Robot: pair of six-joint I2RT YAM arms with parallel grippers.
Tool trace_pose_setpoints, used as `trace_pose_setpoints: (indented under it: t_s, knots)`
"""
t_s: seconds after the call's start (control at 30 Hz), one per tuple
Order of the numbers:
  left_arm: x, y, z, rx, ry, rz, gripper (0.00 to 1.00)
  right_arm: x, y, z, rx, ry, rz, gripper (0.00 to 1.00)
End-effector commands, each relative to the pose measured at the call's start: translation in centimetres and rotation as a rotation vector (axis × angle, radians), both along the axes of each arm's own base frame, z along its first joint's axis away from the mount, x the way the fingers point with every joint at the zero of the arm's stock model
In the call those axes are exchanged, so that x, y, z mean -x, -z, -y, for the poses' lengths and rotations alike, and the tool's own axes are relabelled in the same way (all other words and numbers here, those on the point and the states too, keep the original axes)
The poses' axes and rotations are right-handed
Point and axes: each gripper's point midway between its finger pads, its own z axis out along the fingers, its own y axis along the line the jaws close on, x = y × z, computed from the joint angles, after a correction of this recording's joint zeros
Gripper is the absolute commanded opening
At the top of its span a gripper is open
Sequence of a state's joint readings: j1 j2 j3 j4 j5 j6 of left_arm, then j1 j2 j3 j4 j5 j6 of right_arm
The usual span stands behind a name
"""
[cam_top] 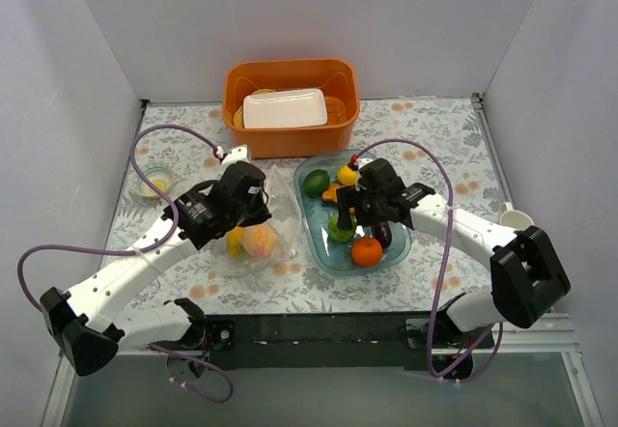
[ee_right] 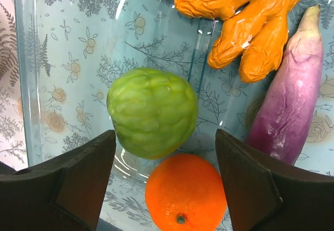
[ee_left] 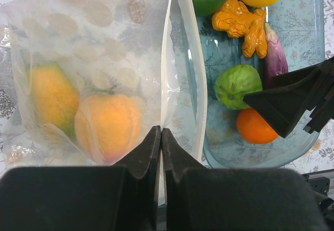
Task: Place the food in the zip-top bag and seal the zipper
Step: Adjust the fake fruit in the bin.
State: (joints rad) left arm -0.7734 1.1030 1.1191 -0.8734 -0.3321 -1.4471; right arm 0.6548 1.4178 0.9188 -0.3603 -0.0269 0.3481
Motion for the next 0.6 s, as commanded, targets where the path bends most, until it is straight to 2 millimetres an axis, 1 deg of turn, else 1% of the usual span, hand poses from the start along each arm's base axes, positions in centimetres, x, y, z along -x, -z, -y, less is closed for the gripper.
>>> trace_pose_setpoints:
  t_s: [0.0,0.13,0.43,0.57]
  knots:
    - [-0.3,-0.5,-0.1,0.008,-0.002,0.02,0.0,-0.5,-1.5,-1.0,-0.033,-0.052,0.044,0.85]
    - [-0.1,-0.4,-0.3,0.012,-0.008,0.021,0.0,-0.6,-1.4,-1.2,-0.04,-0.057,0.039,0.85]
    - [0.1,-0.6,-0.6,0.017,-0.017,0.024,0.0,-1.0,-1.7,-3.1,-0.107,-0.086,0.02,0.84]
    - [0.1,-0.5,-0.7,0.012,-0.018,0.022,0.0,-0.8,-1.4,-3.9,-0.128,-0.1,-0.01,0.84]
